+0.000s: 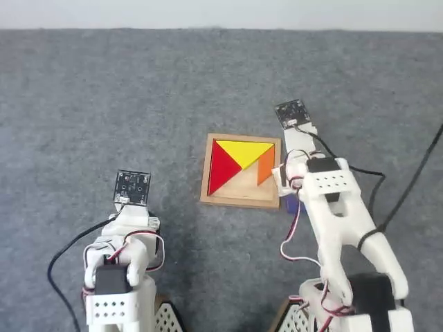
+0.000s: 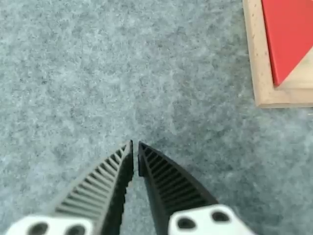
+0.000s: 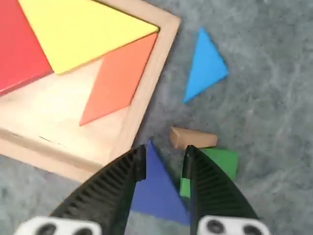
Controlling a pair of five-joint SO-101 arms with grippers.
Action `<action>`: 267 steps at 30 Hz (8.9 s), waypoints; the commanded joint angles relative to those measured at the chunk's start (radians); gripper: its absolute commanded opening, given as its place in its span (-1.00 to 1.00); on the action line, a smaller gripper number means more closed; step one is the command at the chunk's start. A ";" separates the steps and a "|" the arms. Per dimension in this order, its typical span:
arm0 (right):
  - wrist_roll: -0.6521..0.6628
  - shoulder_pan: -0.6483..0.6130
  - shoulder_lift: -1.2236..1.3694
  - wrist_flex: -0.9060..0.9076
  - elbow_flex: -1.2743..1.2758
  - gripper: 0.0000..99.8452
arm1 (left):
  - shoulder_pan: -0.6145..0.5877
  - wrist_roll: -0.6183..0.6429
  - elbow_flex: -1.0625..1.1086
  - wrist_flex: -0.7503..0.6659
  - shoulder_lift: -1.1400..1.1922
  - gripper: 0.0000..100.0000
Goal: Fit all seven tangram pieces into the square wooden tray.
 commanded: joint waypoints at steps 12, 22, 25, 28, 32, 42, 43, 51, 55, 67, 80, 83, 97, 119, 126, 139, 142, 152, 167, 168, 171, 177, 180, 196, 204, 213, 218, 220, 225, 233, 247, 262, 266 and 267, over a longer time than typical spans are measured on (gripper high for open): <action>-0.044 0.001 0.246 -0.019 -0.295 -0.73 | 0.002 0.000 -0.012 0.003 -0.017 -0.96; -0.031 0.005 0.199 0.039 -0.127 -0.73 | 0.002 0.000 -0.012 0.003 -0.017 -0.96; -0.029 0.005 0.114 0.013 -0.054 -0.73 | 0.002 0.000 -0.012 0.003 -0.017 -0.96; -0.032 0.007 0.061 0.008 -0.009 -0.73 | 0.002 0.000 -0.012 0.003 -0.017 -0.96; -0.052 0.019 0.048 0.047 0.002 -0.72 | 0.002 0.000 -0.012 0.003 -0.017 -0.96; -0.021 0.081 -0.166 0.074 0.064 -0.72 | 0.002 0.000 -0.012 0.003 -0.017 -0.96; -0.018 0.081 -0.179 0.074 0.086 -0.72 | 0.002 0.000 -0.012 0.003 -0.017 -0.96; 0.011 0.084 -0.044 0.056 0.089 -0.72 | 0.002 0.000 -0.012 0.003 -0.017 -0.96; 0.012 0.082 0.036 0.051 0.049 -0.68 | 0.002 0.000 -0.012 0.003 -0.017 -0.96; 0.031 0.085 0.194 0.027 -0.072 -0.51 | 0.002 0.000 -0.012 0.003 -0.017 -0.96; 0.034 0.081 0.226 0.002 -0.138 -0.51 | 0.002 0.000 -0.012 0.003 -0.017 -0.96; 0.032 0.084 0.225 -0.015 -0.152 -0.51 | 0.002 0.000 -0.012 0.003 -0.017 -0.96; 0.031 0.113 0.372 0.001 -0.256 -0.87 | 0.002 0.000 -0.012 0.003 -0.017 -0.96; -0.046 0.074 0.015 0.099 -0.005 -0.56 | 0.002 0.000 -0.012 0.003 -0.017 -0.96; -0.046 0.082 0.226 0.050 -0.074 -0.60 | 0.002 0.000 -0.012 0.003 -0.017 -0.96; -0.040 0.030 0.326 0.068 -0.164 -0.70 | 0.002 0.000 -0.012 0.003 -0.017 -0.96; -0.041 0.027 0.321 0.077 -0.157 -0.81 | 0.002 0.000 -0.012 0.003 -0.017 -0.96; -0.046 0.116 0.200 0.102 -0.153 -0.90 | 0.002 0.000 -0.012 0.003 -0.017 -0.96; 0.051 0.097 0.084 0.120 -0.155 -0.90 | 0.002 0.000 -0.012 0.003 -0.017 -0.96; 0.101 0.067 0.082 0.120 -0.161 -0.90 | 0.002 0.000 -0.012 0.003 -0.017 -0.96; 0.311 -0.044 0.088 0.153 -0.221 -0.90 | 0.002 0.000 -0.012 0.003 -0.017 -0.96; 0.620 -0.211 0.180 0.243 -0.423 -0.91 | 0.002 0.000 -0.012 0.003 -0.017 -0.96; 0.729 -0.239 0.280 0.271 -0.539 -0.91 | 0.002 0.000 -0.012 0.003 -0.017 -0.96; 1.172 -0.286 0.650 0.274 -0.792 -0.91 | 0.002 0.000 -0.012 0.003 -0.017 -0.96; 1.445 -0.297 0.602 0.410 -0.830 -0.91 | 0.002 0.000 -0.012 0.003 -0.017 -0.96; 1.539 -0.337 0.601 0.564 -0.911 -0.88 | 0.002 0.000 -0.012 0.003 -0.017 -0.96; 1.485 -0.334 0.601 0.584 -0.942 -0.67 | 0.002 0.000 -0.012 0.003 -0.017 -0.96; 1.481 -0.326 0.601 0.579 -0.951 -0.69 | 0.002 0.000 -0.012 0.003 -0.017 -0.96; 1.473 -0.318 0.596 0.579 -0.971 -0.70 | 0.002 0.000 -0.012 0.003 -0.017 -0.96; 1.056 -0.302 0.544 0.504 -1.094 -0.80 | 0.002 0.000 -0.012 0.003 -0.017 -0.96; 0.408 -0.315 0.067 0.300 -0.419 -0.81 | 0.002 0.000 -0.012 0.003 -0.017 -0.96; 0.235 -0.174 -0.033 -0.211 0.078 -0.89 | 0.002 0.000 -0.012 0.003 -0.017 -0.96; 0.236 -0.165 -0.015 -0.231 0.083 -0.89 | 0.002 0.000 -0.012 0.003 -0.017 -0.96; 0.236 -0.168 -0.010 -0.231 0.083 -0.89 | 0.002 0.000 -0.012 0.003 -0.017 -0.96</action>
